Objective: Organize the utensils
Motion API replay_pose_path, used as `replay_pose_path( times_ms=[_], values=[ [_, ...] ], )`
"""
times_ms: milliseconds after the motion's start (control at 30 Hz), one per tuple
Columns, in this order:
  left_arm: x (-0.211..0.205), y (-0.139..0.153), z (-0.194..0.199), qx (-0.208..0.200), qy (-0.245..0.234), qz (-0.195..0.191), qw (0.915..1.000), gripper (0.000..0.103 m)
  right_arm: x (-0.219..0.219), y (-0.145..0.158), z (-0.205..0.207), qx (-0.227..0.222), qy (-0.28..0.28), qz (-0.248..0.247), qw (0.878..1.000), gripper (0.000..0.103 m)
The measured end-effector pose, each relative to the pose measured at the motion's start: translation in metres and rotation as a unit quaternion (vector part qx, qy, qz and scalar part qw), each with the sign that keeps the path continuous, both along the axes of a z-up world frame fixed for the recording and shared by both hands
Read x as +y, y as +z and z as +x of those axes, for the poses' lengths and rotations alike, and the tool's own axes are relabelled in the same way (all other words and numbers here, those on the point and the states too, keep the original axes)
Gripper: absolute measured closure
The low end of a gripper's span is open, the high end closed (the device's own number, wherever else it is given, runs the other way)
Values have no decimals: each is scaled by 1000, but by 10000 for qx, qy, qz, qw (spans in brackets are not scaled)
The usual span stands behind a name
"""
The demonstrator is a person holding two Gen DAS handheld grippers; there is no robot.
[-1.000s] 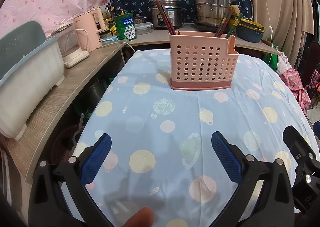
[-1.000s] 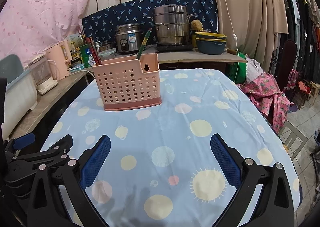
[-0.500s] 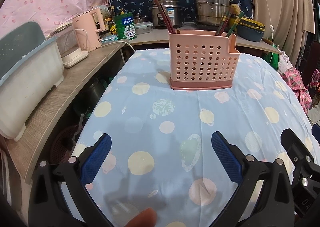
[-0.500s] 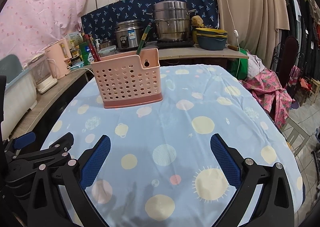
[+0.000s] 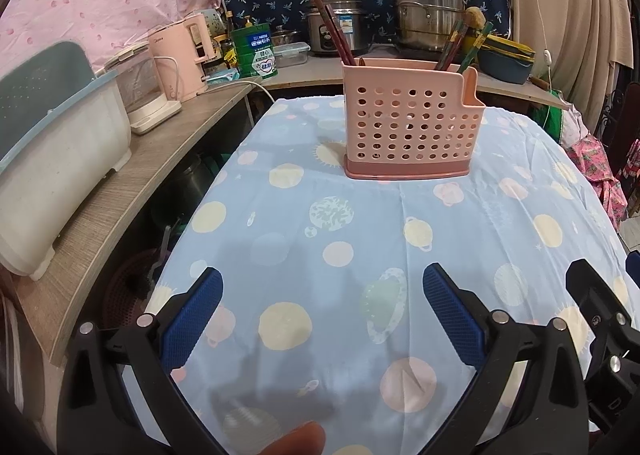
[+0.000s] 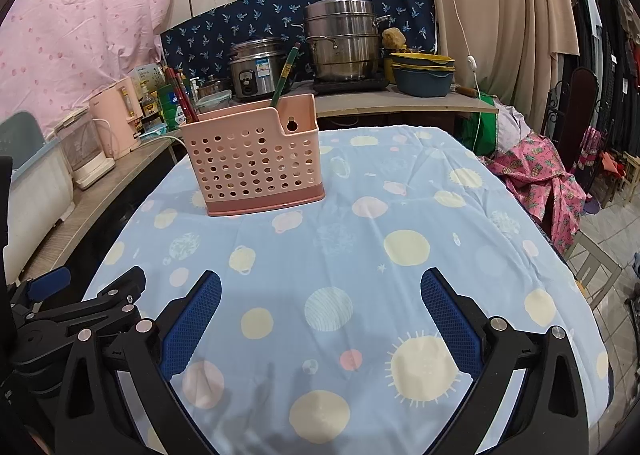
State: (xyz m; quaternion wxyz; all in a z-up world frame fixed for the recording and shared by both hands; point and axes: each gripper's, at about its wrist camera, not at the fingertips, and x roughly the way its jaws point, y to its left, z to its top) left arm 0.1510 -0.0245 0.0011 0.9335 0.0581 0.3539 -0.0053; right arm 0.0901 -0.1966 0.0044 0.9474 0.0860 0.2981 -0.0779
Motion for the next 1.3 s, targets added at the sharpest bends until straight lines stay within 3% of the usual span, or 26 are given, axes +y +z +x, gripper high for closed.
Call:
replay_pose_path(
  times_ms=[1300],
  values=[
    [1, 3, 8, 97, 11, -57, 9999, 7, -1, 1, 2, 6, 30, -40, 10000, 7]
  ],
)
